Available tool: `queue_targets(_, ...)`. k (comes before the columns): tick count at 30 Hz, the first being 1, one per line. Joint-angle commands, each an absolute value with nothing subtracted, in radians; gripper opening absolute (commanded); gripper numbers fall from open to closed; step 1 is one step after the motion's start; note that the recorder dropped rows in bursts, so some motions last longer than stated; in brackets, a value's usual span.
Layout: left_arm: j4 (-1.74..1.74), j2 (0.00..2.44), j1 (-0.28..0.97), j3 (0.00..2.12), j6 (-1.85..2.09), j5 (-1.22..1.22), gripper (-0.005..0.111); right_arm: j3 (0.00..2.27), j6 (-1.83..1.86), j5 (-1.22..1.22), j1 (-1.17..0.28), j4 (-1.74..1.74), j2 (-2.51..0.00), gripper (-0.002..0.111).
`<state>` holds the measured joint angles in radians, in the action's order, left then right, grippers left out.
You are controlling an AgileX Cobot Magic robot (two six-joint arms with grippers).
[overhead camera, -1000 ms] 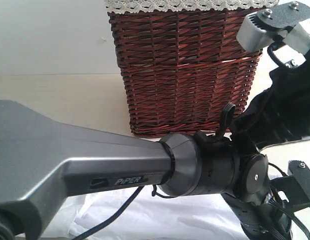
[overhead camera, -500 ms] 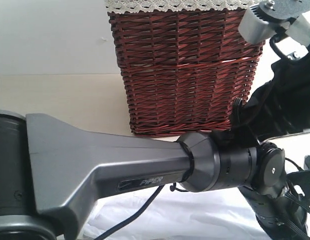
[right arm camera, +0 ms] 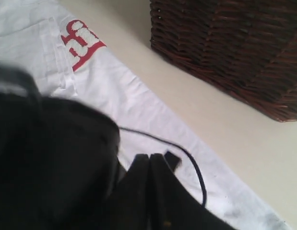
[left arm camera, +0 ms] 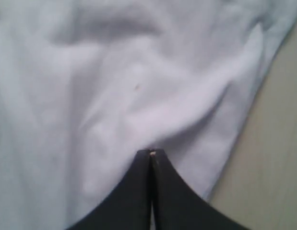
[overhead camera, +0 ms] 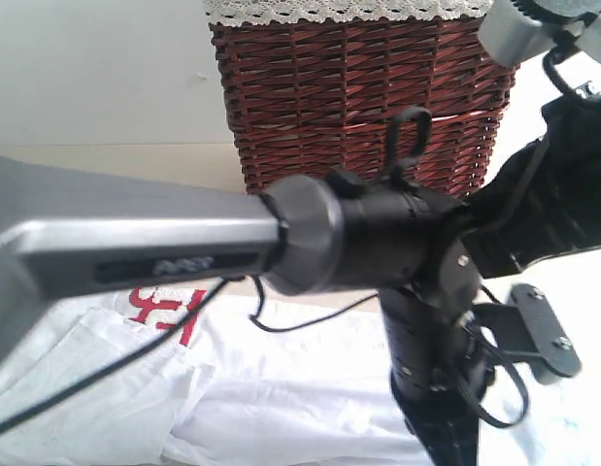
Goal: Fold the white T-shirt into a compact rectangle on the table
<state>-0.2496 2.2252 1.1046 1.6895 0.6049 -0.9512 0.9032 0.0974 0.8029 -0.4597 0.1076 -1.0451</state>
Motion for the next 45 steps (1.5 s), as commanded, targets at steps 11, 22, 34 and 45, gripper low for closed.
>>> queue_targets(11,-0.192,1.971,0.904,1.241,0.569,-0.852,0.0,0.901,-0.144,0.77,-0.46,-0.187,-0.782,0.0)
queue_targets(22,-0.283,1.856,0.335,1.015,0.553,-0.685,0.0,0.873,-0.185,0.751,-0.46,-0.202,-0.744,0.0)
queue_targets(34,-0.396,1.969,0.548,0.977,0.534,-0.644,0.0,0.873,-0.185,0.751,-0.46,-0.199,-0.744,0.0)
queue_targets(45,-0.205,1.965,0.347,0.944,0.256,-0.749,0.0,0.873,-0.185,0.761,-0.46,-0.201,-0.746,0.0)
